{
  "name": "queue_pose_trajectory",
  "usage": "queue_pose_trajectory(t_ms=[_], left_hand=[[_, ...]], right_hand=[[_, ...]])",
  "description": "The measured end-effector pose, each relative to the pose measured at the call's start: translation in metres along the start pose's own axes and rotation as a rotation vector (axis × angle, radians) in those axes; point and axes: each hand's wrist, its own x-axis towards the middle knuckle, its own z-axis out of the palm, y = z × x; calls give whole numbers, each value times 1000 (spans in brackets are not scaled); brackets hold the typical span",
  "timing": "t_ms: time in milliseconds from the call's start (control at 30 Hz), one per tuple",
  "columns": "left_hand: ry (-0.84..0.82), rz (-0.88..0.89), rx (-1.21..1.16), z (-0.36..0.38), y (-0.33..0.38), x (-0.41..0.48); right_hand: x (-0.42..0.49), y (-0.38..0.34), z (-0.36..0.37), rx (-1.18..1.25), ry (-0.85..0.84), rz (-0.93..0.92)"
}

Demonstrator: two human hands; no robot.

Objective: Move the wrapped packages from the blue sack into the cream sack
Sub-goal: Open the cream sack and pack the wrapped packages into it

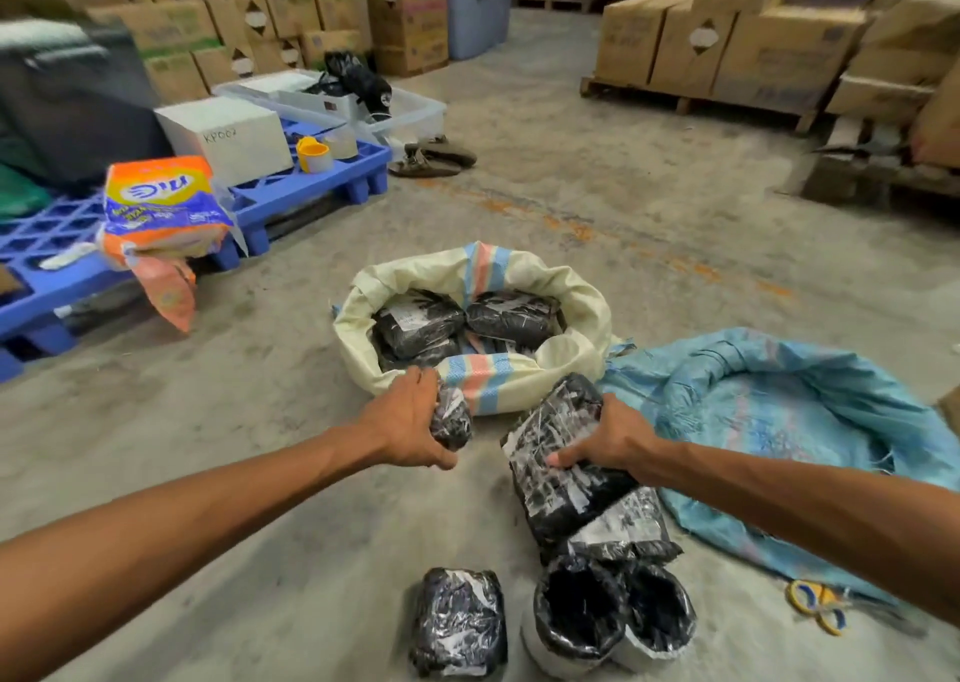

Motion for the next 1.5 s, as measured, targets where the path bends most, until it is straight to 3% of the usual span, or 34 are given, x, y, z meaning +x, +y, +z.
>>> queue_pose_trajectory(t_ms=[100, 233, 400, 633, 767, 900, 1167, 1267, 1500], left_hand=[[122, -62, -30, -38, -13, 29], [267, -163, -135, -74, -34, 64], [299, -311, -257, -78, -54, 96], [59, -293, -244, -48, -72, 147], [-112, -264, -204, -26, -81, 175], [-152, -259, -239, -15, -83, 195], [-264, -208, -178, -6, -70, 213], [-272, -203, -98, 9, -69, 208], [-73, -154, 99, 24, -54, 186]], right_hand=[[10, -22, -17, -38, -3, -112], [32, -65, -49, 176, 28, -169], [72, -109, -65, 337, 115, -138], [142, -117, -53, 458, -216, 128], [181, -110, -41, 566, -275, 151], [207, -124, -40, 691, -313, 119], [235, -156, -14, 820, -135, 160], [248, -158, -4, 904, 7, 163], [280, -137, -1, 832, 194, 46]])
